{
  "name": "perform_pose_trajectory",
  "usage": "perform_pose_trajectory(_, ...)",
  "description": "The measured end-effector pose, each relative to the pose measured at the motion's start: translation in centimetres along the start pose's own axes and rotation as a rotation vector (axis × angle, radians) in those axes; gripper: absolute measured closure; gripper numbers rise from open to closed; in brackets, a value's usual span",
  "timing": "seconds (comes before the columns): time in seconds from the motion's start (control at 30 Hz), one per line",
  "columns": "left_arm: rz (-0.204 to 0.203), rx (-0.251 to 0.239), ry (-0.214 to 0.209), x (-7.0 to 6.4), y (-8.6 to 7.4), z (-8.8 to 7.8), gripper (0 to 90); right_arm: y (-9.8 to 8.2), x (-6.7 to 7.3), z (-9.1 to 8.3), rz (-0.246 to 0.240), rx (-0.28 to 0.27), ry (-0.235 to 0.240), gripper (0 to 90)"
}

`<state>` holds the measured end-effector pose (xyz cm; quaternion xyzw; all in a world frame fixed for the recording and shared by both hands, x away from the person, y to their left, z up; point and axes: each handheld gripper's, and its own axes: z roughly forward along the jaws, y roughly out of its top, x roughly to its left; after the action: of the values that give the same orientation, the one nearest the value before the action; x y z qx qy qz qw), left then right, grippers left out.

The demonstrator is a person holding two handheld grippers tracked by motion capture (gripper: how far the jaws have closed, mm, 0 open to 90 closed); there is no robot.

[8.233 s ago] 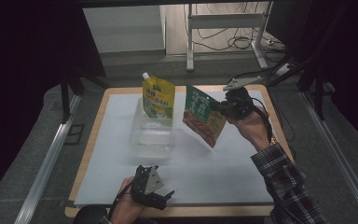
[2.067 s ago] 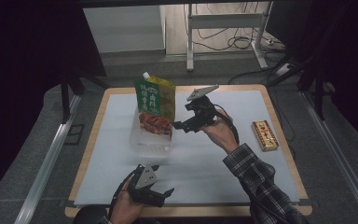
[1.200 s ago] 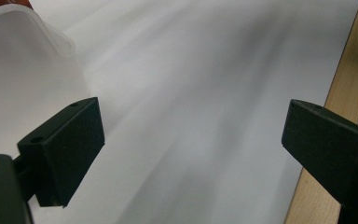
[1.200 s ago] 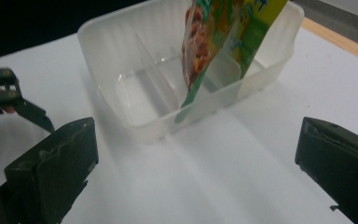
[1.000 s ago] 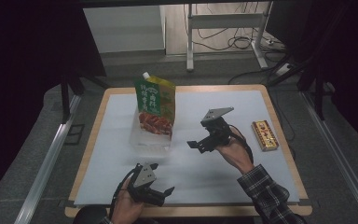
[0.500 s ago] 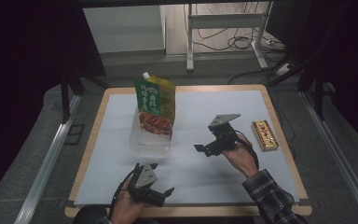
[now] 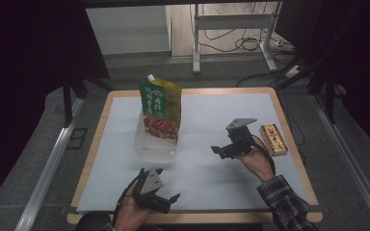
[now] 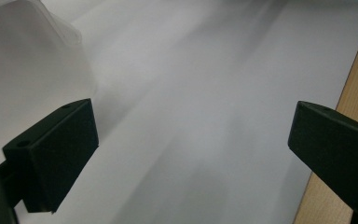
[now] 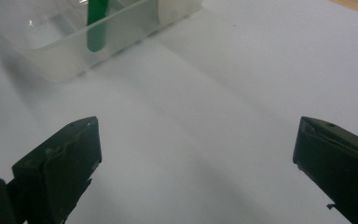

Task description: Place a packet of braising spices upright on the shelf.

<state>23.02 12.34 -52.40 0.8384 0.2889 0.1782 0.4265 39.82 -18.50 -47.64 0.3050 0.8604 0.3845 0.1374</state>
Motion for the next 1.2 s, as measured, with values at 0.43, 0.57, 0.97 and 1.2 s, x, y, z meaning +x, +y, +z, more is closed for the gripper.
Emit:
perform_pose_trajectory(0.43,-0.01,-0.009,-0.001,0.1,0.0,-0.1,1.9,-1.0,-3.1,-1.8,0.109,-0.001,-0.074,0.8)
perform_pose_trajectory(0.57,-0.012,-0.009,-0.003,0.0,0.0,0.0,1.9,-1.6,-4.2,-2.5,0.142,0.007,-0.112,0.8)
perform_pose_trajectory(0.97,-0.006,-0.002,-0.003,0.0,0.0,0.0,1.9,-3.4,-7.6,-4.5,0.213,0.047,-0.257,3.4)
perform_pose_trajectory(1.2,-0.005,0.0,-0.005,0.0,0.0,0.0,2.3,-4.8,-9.6,-5.7,0.263,0.058,-0.341,5.5)
